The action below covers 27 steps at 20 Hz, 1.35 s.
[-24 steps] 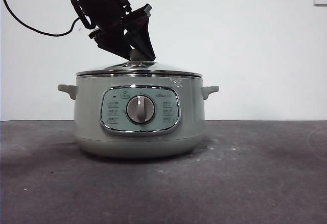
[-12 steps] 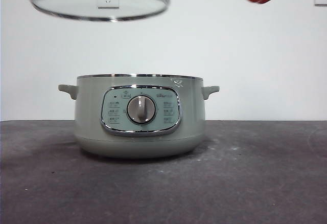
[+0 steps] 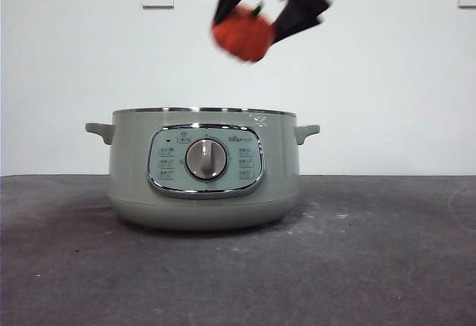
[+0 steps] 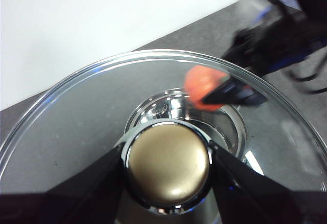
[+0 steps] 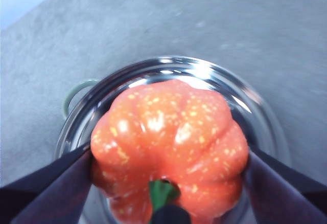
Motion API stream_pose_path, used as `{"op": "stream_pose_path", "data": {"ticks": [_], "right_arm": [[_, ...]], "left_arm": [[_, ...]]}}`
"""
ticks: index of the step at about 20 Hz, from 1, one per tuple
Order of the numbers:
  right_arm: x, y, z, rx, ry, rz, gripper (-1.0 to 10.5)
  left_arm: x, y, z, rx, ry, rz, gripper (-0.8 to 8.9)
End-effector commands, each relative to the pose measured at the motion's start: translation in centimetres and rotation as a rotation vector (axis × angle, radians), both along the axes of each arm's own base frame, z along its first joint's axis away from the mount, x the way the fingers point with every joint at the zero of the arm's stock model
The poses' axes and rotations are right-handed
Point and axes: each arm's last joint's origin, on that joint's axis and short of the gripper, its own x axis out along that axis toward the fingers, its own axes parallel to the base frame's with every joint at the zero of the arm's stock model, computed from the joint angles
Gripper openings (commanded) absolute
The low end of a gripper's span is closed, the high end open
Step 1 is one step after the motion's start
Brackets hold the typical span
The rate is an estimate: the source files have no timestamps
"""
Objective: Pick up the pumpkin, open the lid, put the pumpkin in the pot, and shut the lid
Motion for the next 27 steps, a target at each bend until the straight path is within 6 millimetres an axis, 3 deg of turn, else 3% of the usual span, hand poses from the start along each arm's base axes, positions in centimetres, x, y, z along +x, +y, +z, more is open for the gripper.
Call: {"op": "stream_pose_path", "data": {"ticks": [1, 6, 11, 14, 15, 16, 18, 19, 22, 24, 27], "right_arm": [[1.6, 2.2, -2.9, -0.059, 0.027, 0.046, -0.1], [3.0, 4.8, -8.4, -0.216, 0.052, 0.098, -0.1], [3.4, 5.7, -11.5, -0.304, 0.083, 0.117, -0.1], [3.4, 6.0, -12.2, -0.314, 0.098, 0.124, -0.1], [3.4, 6.0, -12.2, -0.312, 0.095, 0.124, 0.1], [3.5, 6.0, -12.1, -0.311, 0.095, 0.123, 1.3], [3.4, 5.9, -12.2, -0.307, 0.111, 0.109, 5.4], [3.4, 5.9, -12.2, -0.302, 0.125, 0.099, 6.3], [3.2, 6.0, -11.8, -0.293, 0.113, 0.099, 6.3], [3.0, 5.9, -10.4, -0.266, 0.082, 0.089, 6.3], [1.5, 4.2, -4.8, -0.252, -0.036, -0.036, 6.3]], "left_arm": [[-1.0, 0.4, 0.9, -0.018, -0.061, -0.002, -0.08], [-1.1, 0.4, 0.6, -0.006, -0.025, -0.004, -0.08], [-1.1, 0.4, 0.5, -0.006, -0.021, -0.006, -0.08], [-1.1, 0.4, 0.5, -0.005, -0.018, -0.008, -0.08], [-1.1, 0.4, 0.5, -0.005, -0.016, -0.008, -0.08], [-1.2, 0.4, 0.5, -0.004, -0.015, -0.008, -0.08], [-1.2, 0.4, 0.5, -0.004, -0.015, -0.008, -0.09], [-1.2, 0.4, 0.5, -0.005, -0.015, -0.009, -0.08], [-1.1, 0.4, 0.5, -0.005, -0.015, -0.01, -0.08], [-1.1, 0.4, 0.5, -0.004, -0.015, -0.01, -0.08], [-0.7, 0.2, 0.6, -0.01, -0.032, -0.01, -0.09]]}}
